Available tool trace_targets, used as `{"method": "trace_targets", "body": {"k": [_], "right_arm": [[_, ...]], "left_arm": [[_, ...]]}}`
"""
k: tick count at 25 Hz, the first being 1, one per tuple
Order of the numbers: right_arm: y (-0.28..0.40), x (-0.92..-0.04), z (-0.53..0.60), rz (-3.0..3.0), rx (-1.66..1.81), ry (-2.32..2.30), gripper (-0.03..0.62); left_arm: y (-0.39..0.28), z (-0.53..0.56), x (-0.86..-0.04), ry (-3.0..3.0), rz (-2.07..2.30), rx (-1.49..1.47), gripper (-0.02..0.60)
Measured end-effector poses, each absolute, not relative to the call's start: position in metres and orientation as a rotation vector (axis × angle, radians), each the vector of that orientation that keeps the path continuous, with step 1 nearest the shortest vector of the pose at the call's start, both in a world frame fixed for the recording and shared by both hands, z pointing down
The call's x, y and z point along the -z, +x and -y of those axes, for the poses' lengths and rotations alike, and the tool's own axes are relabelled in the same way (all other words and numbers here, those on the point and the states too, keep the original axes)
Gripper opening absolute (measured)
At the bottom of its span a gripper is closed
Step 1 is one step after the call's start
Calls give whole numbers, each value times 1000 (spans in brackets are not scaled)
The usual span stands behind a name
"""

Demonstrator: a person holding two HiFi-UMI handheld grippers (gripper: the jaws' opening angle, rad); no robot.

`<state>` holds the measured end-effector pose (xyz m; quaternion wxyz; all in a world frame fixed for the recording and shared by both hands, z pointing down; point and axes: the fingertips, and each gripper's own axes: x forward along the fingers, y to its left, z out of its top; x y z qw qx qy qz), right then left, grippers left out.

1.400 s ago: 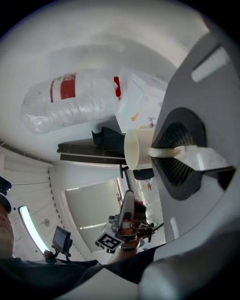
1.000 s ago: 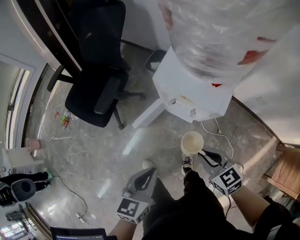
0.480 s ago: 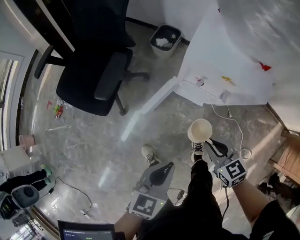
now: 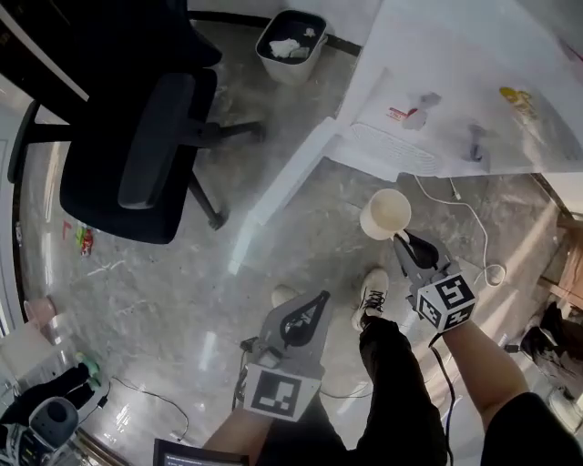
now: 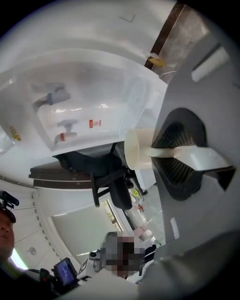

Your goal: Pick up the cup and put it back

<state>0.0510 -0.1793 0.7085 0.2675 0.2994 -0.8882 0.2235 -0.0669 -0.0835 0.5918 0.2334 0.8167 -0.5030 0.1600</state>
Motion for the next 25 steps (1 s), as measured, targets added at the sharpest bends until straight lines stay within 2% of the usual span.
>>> {"method": "trace_targets", "body": {"k": [6, 11, 16, 25], "right_arm": [[67, -842, 248, 2390, -580, 902, 49], [65, -928, 308, 2404, -548, 989, 50], [52, -994, 368, 2397, -382, 1063, 49], [56, -1050, 430, 2312, -431, 1224, 51]], "left_arm": [[-28, 133, -698, 2384, 1357, -357, 3], [-24, 163, -752, 2439, 1310, -206, 3], [-35, 179, -782, 2460, 1256, -124, 3], [-33, 197, -792, 2560, 1135, -121, 3]]}}
